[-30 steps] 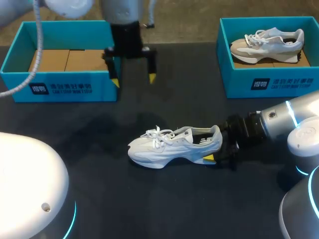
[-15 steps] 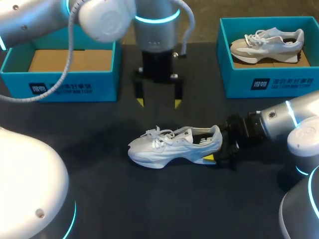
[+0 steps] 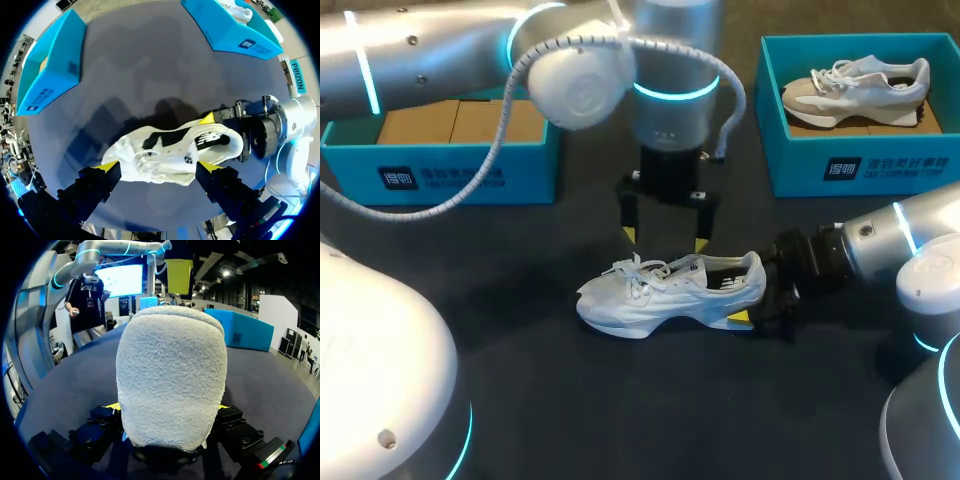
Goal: Take the shoe out of the shoebox, open the shoe tongue, remove and reinsert the insole, then place the shoe into the shoebox
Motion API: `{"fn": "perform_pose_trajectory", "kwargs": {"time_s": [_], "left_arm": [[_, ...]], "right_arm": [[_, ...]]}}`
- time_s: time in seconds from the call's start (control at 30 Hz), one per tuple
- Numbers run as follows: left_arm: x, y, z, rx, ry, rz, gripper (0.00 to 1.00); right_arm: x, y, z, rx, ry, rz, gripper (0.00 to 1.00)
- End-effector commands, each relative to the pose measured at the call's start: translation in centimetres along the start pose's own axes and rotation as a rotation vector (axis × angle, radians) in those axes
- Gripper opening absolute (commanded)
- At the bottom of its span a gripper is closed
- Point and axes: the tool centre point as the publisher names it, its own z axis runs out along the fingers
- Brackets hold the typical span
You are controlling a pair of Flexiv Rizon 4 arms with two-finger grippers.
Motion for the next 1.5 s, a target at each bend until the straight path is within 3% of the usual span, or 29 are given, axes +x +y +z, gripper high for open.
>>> {"fn": "perform_pose_trajectory", "kwargs": {"time_s": [0.03,0.33,0.6,1.1,1.5], "left_arm": [[1.7,-0.7,1.5,0.003,-0.025,0.008,1.00],[4.0,-1.3,2.9,-0.004,-0.052,0.054,1.00],[4.0,-1.4,4.8,-0.034,-0.075,0.039,1.00],[1.9,0.2,6.8,-0.060,-0.181,-0.004,1.00],[-1.9,1.1,3.8,-0.056,-0.154,-0.113,1.00]], "right_arm": [[0.1,0.0,0.3,0.003,-0.001,0.000,0.00],[0.1,0.0,0.3,0.003,-0.001,0.000,0.00],[0.1,0.0,0.3,0.003,-0.001,0.000,0.00],[0.1,0.0,0.3,0.003,-0.001,0.000,0.00],[0.1,0.0,0.3,0.003,-0.001,0.000,0.00]]}}
